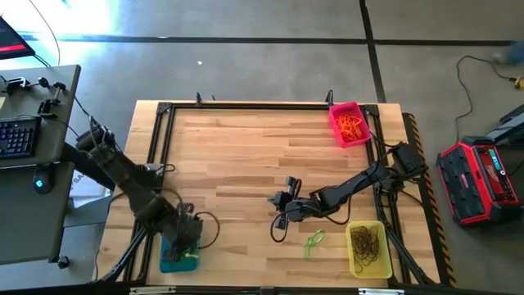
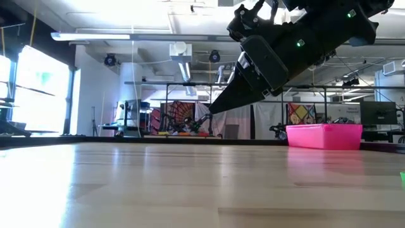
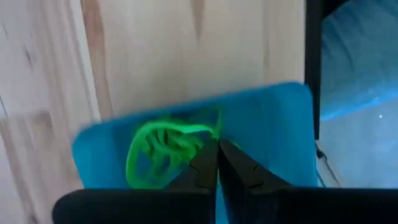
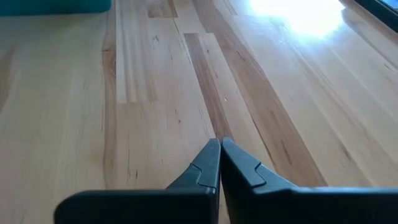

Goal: Sort rubber bands into baskets
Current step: Put the green rubber band into the blue bin

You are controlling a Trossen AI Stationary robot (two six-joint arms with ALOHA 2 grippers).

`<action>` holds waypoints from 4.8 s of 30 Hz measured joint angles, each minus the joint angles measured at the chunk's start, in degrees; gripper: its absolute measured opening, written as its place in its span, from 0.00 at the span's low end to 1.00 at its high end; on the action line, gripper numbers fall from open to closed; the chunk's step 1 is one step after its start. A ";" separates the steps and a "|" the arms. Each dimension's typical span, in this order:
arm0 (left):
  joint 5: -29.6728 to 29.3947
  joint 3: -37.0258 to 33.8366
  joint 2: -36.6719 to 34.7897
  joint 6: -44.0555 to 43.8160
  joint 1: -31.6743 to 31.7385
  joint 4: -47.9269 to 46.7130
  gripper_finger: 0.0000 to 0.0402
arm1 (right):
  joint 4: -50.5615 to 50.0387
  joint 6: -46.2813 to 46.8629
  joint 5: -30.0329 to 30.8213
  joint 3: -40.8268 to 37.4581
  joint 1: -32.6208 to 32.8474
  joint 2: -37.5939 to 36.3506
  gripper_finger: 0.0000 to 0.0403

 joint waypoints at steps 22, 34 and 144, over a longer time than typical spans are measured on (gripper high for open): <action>-1.43 -16.77 0.28 -24.80 -14.03 17.64 0.01 | -0.22 1.49 -0.26 0.00 0.00 0.02 0.00; -0.37 -12.23 0.28 -24.48 -12.16 16.93 0.20 | -2.16 1.54 -0.45 1.13 0.78 -0.65 0.02; -15.82 -10.70 9.97 29.26 23.67 54.99 0.31 | -47.58 21.34 -18.46 7.58 16.61 -0.60 0.01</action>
